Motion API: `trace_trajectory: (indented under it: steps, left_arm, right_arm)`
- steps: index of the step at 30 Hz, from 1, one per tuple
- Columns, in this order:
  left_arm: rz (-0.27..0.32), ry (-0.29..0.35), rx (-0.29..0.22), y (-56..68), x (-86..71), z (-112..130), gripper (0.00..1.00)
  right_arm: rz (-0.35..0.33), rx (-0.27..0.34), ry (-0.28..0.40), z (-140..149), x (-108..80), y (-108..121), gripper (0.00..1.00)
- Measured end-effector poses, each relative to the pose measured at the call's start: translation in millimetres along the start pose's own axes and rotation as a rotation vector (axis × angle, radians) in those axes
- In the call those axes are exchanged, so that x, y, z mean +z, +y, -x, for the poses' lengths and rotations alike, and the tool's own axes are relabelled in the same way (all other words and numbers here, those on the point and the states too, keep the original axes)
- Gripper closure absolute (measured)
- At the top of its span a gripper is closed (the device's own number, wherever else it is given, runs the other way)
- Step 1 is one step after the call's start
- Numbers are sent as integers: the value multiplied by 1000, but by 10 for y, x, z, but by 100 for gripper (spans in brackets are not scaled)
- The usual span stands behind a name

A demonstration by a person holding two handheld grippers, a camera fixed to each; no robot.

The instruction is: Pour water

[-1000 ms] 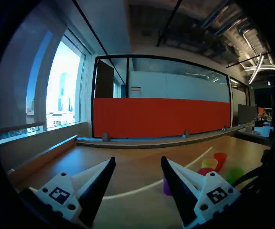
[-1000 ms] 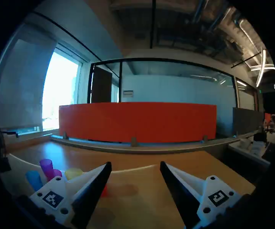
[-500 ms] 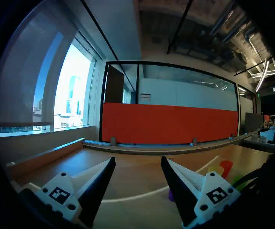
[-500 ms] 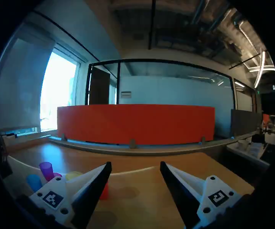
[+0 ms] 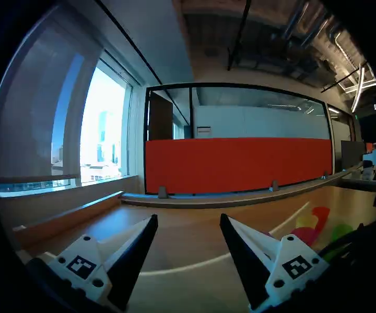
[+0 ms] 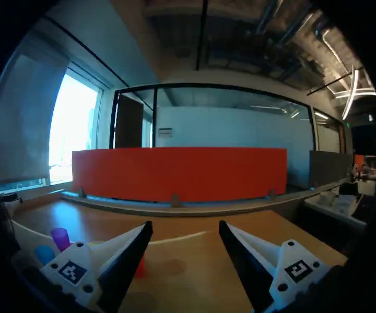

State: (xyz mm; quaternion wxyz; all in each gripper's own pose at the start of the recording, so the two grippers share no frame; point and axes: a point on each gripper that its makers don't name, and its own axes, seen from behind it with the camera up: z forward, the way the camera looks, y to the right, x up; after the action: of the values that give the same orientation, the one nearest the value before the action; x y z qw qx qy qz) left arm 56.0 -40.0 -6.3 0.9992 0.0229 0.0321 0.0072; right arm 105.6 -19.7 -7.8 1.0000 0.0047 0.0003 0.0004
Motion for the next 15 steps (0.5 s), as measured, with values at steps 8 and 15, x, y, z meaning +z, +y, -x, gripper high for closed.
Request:
trace_trajectory:
  steps: [8,15]
  left_arm:
    - [-12,12,3,31,23,44,12]
    - [-18,12,11,84,39,114,12]
  right_arm:
    - [33,-15,-2,-7,-29,96,2]
    - [40,-14,-6,13,-12,106,1]
